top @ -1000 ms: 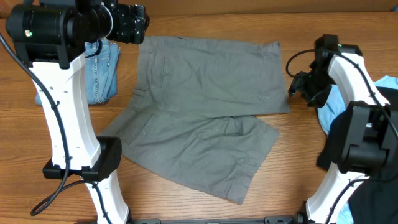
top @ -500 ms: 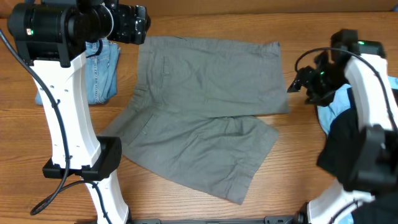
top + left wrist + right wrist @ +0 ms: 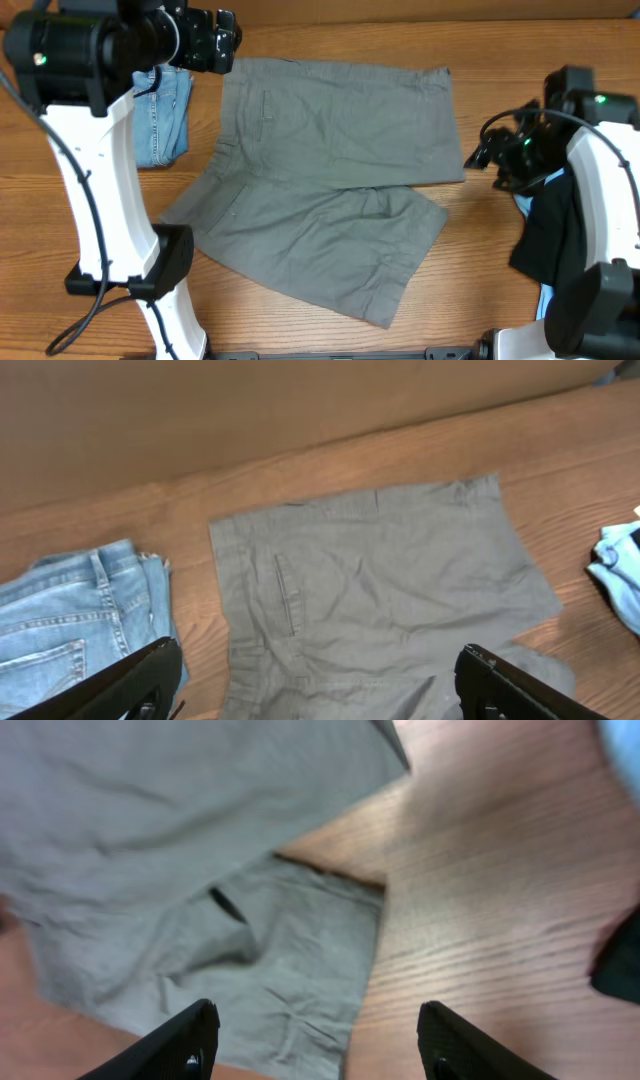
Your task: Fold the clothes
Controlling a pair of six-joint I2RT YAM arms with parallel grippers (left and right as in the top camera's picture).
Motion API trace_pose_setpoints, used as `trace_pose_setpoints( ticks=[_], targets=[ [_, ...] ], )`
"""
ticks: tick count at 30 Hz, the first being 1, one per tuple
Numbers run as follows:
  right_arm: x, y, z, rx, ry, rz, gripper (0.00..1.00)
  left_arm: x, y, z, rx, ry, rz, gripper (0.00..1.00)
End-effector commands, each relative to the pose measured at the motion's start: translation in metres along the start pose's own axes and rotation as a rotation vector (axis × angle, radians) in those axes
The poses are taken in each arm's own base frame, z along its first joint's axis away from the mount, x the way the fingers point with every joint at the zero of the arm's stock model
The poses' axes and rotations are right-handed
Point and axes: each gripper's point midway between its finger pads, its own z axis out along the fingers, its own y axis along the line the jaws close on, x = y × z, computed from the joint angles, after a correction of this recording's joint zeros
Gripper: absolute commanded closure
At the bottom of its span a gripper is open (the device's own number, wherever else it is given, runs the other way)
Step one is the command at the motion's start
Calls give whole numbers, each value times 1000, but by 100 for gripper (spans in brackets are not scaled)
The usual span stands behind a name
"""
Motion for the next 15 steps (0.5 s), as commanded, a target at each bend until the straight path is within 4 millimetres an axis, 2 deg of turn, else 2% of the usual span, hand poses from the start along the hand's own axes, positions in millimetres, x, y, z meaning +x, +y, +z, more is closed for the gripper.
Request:
trace_pose_setpoints(
  ticks=[1, 5, 10, 12, 15],
  targets=[
    [16, -6, 28, -20, 77, 25, 33, -6, -12, -45, -15, -91, 43, 9],
    [29, -16, 60, -49, 116, 46, 35, -7, -15, -58, -17, -118, 48, 9],
    [33, -31, 99, -56, 91, 111, 40, -5, -14, -53, -15, -98, 37, 9],
    [34, -31, 112, -95, 78, 120, 42, -1, -13, -47, -13, -75, 32, 8],
    [35, -20, 123, -195, 70, 102, 44, 4, -11, -39, -11, -41, 24, 8]
  ],
)
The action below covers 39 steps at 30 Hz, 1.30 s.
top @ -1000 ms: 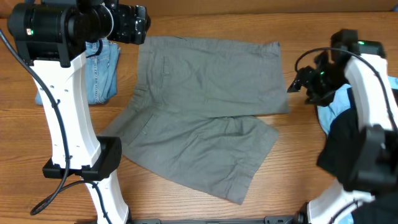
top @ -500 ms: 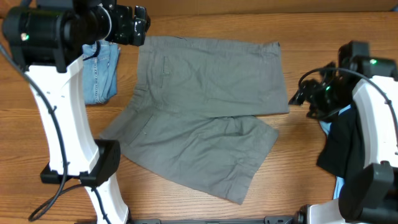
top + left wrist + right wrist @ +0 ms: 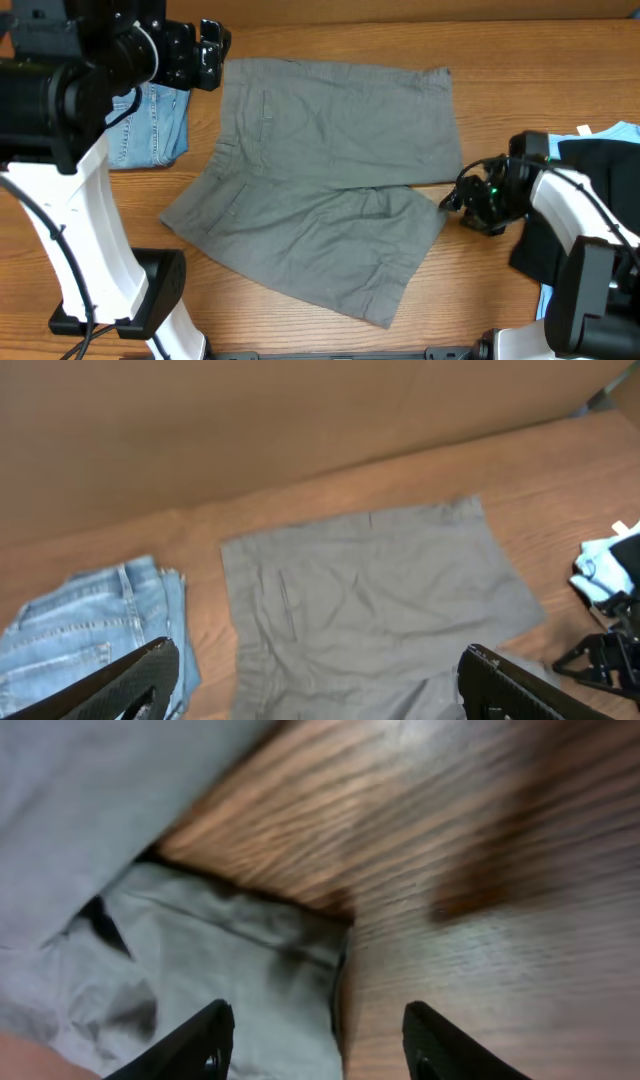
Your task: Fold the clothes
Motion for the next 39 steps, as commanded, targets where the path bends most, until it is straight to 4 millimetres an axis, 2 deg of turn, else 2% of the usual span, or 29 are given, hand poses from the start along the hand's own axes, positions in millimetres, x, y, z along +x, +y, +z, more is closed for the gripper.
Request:
trace_pose_setpoints(
  ticks=[1, 3, 7, 9, 12, 17, 19, 20, 21, 23, 26, 30, 34, 39],
  targets=[
    [10, 13, 11, -110, 34, 17, 45, 7, 0, 13, 2, 48, 2, 8],
    [7, 13, 13, -124, 20, 6, 56, 12, 1, 19, 4, 73, -3, 8],
    [2, 15, 14, -132, -1, -8, 86, 20, 3, 28, 6, 118, -13, 8],
    [-2, 14, 13, -126, -21, -25, 96, 23, 4, 32, 7, 135, -17, 7],
    [-26, 4, 2, -64, -103, -20, 96, 26, 5, 36, 8, 152, -20, 6],
    [-69, 10, -32, -84, -234, -16, 96, 27, 5, 36, 8, 154, -18, 5],
    [-76, 12, -39, -93, -255, 1, 92, 27, 5, 36, 8, 154, -18, 5],
    [-77, 12, -41, -93, -258, 1, 78, 27, 5, 36, 9, 153, -17, 5],
    [-78, 12, -42, -83, -260, 2, 56, 27, 4, 35, 9, 152, -17, 5],
    [-77, 11, -46, -70, -254, -2, 47, 26, 4, 33, 8, 148, -16, 5],
    [-75, 13, -58, -51, -256, -19, 45, 24, 2, 24, 6, 127, 8, 4],
    [-71, 24, -83, -57, -296, -59, 44, 20, 7, -1, -53, 80, 30, 2],
    [-43, 33, -93, -58, -253, -71, 43, 17, 4, -29, -80, 22, 40, 0],
    [6, 38, -88, -19, -111, -62, 43, 15, 0, -49, -83, -21, 40, 0]
  ],
)
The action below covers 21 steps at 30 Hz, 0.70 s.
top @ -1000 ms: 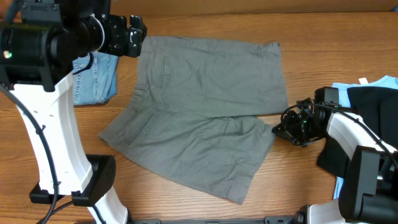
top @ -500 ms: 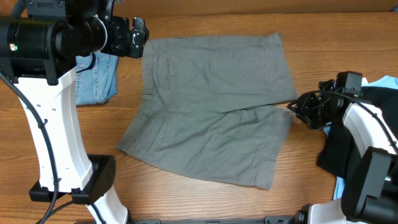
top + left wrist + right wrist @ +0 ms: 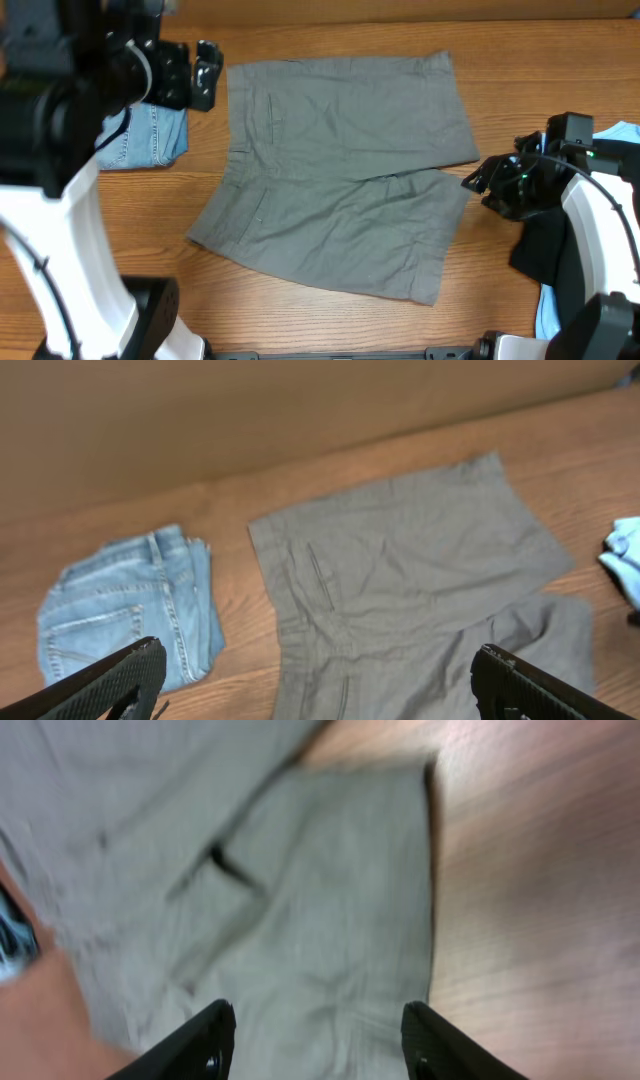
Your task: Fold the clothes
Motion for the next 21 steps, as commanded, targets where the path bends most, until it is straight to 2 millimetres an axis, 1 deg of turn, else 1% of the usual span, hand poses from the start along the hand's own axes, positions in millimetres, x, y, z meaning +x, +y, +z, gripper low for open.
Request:
trace_pose_setpoints(
  ticks=[1, 5, 8, 10, 12, 15, 17, 20, 21],
  targets=[
    [17, 13, -5, 5, 37, -42, 43, -1, -2, -17, -15, -35, 13, 0],
    [47, 21, -4, 32, 127, -72, 43, -1, -2, -17, -15, -34, -1, 0],
    [59, 32, -5, 31, 126, -106, 43, 4, -2, -14, -16, -12, -4, 0],
    [66, 40, -9, 30, 113, -129, 43, 12, 1, -8, -29, 27, -13, 0],
    [76, 41, -13, 65, 101, -141, 41, 23, 3, 0, -34, 79, -24, 0],
    [94, 26, -14, 160, 98, -106, 33, 43, 4, 14, -27, 166, -38, 0],
    [104, 15, -8, 193, 106, -75, 28, 59, 5, 26, -23, 239, -63, 0],
    [120, -6, 8, 236, 156, -9, 27, 84, 6, 46, -18, 350, -79, 0],
    [126, -13, 15, 248, 179, 6, 28, 95, 8, 54, -24, 397, -85, 0]
  ],
)
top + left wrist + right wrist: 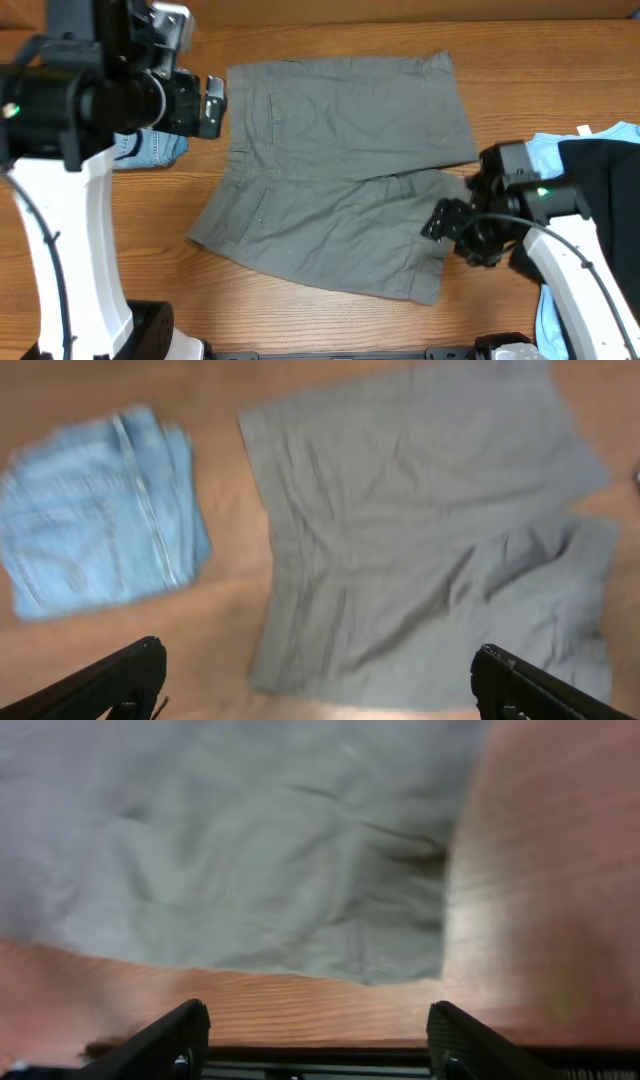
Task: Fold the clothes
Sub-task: 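Move both grippers to the bottom hem corners of the shorts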
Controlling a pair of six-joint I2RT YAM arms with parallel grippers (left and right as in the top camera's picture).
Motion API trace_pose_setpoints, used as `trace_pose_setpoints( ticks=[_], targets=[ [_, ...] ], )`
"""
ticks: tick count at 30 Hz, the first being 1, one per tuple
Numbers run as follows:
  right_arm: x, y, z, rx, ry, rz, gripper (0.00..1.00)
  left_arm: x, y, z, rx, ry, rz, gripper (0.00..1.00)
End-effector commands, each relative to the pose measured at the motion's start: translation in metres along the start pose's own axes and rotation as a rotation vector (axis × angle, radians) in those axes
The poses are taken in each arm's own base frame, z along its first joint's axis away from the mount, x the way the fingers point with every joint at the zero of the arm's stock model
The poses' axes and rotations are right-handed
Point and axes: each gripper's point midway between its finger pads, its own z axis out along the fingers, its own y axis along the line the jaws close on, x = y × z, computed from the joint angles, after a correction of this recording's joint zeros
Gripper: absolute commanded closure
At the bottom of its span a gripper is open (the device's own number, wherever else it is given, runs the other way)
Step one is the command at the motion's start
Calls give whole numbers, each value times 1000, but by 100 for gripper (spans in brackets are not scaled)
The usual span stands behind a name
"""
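Grey shorts (340,150) lie spread flat on the wooden table, waistband to the left and both legs pointing right. They also fill the left wrist view (420,540) and the right wrist view (250,850). My left gripper (211,105) hovers open just left of the waistband, high above the cloth, with nothing between its fingers (315,672). Over the near leg's right hem, my right gripper (447,226) stands open and empty, pointed toward the table's front edge (318,1030).
Folded blue jeans (150,148) lie left of the shorts, partly under the left arm, and show in the left wrist view (100,550). A pile of black and light blue clothes (600,180) sits at the right edge. The table's front edge (320,1055) lies below the right fingers.
My right gripper has moved from beside the near leg's right hem to a spot lower and further left, over that leg's right corner. The left gripper has shifted slightly nearer. The shorts have not moved.
The shorts first lay askew, the near leg angled away toward the front. My right gripper, open, then sat low at that leg's right hem. Afterwards the shorts lay further right and flatter, legs closer together. Both grippers stay open and empty.
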Motion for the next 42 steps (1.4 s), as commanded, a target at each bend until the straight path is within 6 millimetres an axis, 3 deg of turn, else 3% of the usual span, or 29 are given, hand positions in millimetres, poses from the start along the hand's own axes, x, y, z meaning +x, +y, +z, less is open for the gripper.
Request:
trace_pose_setpoints(
  ticks=[1, 4, 10, 12, 15, 21, 25, 39, 42],
  targets=[
    [16, -26, 26, 79, 59, 105, 28, 22, 4, 19, -20, 103, -29, 0],
    [34, -36, 44, 81, 132, 143, 37, 46, 11, 47, -32, 229, -47, 0],
    [55, -42, 66, 55, 212, 221, 44, 79, 19, 92, -27, 377, -76, 0],
    [59, -47, 71, 69, 219, 299, 50, 87, 21, 103, -27, 402, -80, 0],
    [55, -46, 78, 53, 202, 343, 53, 94, 24, 117, -24, 425, -91, 0],
    [58, -46, 87, 35, 217, 373, 52, 98, 30, 123, -29, 432, -108, 0],
    [65, -44, 93, 22, 268, 392, 63, 96, 32, 124, -32, 421, -114, 0],
    [72, -64, 121, 140, 383, 433, 55, 95, 33, 125, -33, 414, -111, 0],
    [69, -69, 126, 162, 378, 416, 67, 97, 33, 124, -30, 424, -101, 0]
  ],
)
